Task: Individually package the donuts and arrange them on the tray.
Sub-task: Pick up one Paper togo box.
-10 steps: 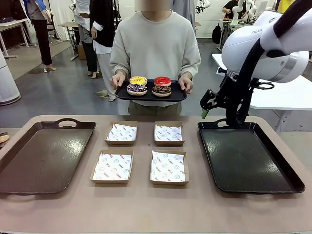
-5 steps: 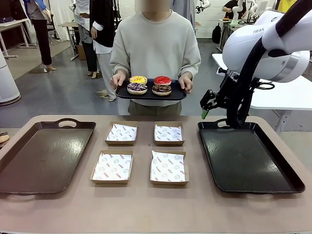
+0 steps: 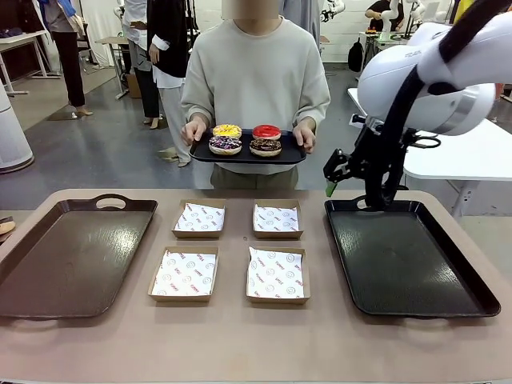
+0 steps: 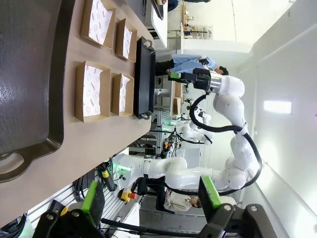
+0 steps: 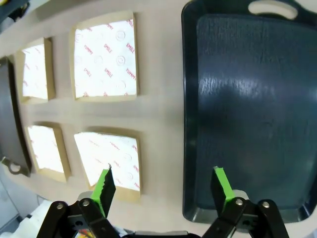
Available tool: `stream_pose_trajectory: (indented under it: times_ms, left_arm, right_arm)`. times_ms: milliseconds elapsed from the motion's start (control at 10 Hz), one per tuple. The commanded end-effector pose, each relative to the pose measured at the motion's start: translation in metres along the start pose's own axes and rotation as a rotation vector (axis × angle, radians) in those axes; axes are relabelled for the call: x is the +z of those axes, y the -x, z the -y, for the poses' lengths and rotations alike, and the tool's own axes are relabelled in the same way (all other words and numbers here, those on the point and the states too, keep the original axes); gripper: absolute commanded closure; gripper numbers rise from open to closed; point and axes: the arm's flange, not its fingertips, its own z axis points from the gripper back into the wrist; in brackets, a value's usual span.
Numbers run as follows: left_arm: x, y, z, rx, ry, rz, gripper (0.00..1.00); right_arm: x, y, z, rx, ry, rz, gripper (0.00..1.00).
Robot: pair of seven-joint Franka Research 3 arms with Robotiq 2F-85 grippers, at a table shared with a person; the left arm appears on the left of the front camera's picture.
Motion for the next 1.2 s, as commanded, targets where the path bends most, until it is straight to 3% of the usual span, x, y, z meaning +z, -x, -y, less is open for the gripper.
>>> stream_pose_trajectory:
  times_ms: [0,600,1100]
  left_arm:
    - [0.0,0.0,0.0,0.001,0.0,0.0,0.0]
    - [0.0,0.0,0.0,0.001,0.0,0.0,0.0]
    - [0.0,0.0,0.0,0.001,0.0,0.0,0.0]
  right_arm:
    - [-0.016,-0.044,-0.024,-0.011,0.067,-0.068,0.0]
    - [-0.1,-0.118,-0.107,0.015,0.279,-0.104,0.0]
    - [-0.137,-0.117,-0.103,0.08,0.257,-0.097,0.0]
